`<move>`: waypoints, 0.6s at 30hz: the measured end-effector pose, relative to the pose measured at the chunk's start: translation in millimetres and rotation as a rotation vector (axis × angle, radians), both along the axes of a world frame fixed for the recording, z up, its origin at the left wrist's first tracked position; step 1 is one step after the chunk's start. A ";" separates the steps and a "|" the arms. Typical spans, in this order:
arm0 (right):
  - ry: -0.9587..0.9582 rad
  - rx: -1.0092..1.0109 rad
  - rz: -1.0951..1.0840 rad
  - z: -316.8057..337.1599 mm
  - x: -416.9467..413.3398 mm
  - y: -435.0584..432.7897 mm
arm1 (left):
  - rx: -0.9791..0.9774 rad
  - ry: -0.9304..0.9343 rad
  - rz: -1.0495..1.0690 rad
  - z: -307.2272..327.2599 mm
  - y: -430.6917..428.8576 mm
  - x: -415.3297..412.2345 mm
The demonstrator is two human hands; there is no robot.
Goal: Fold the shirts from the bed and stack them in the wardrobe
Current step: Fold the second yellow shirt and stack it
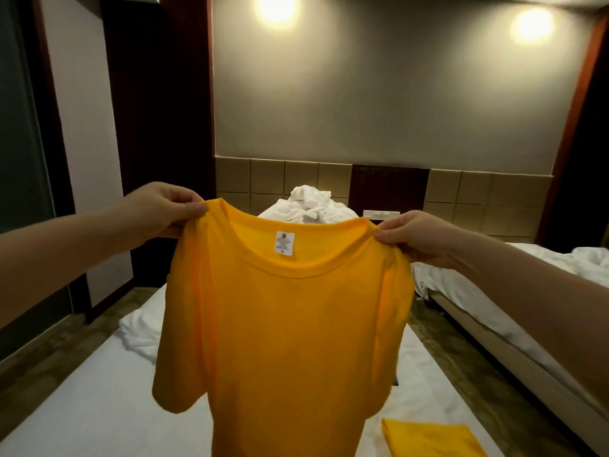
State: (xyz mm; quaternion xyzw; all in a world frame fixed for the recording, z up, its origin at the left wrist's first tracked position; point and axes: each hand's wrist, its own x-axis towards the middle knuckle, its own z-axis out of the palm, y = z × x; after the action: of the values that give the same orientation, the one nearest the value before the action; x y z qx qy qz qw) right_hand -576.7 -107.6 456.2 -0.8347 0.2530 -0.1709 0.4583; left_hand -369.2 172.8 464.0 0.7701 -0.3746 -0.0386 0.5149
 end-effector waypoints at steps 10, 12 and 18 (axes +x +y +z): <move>0.024 -0.163 -0.042 -5.1 -4.6 10.0 | 0.045 0.002 -0.019 -1.6 6.5 -2.9; -0.003 -0.167 -0.053 -6.3 -5.4 11.2 | 0.038 0.026 -0.036 0.5 8.1 -2.8; -0.093 0.085 0.120 10.6 -19.0 13.7 | -0.083 0.162 -0.105 11.6 22.2 -3.2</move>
State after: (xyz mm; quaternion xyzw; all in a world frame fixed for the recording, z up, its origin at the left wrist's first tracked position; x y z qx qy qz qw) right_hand -595.7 -93.9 466.8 -0.8194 0.1880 -0.1708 0.5139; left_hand -372.4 195.1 475.6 0.7218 -0.3730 -0.1122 0.5721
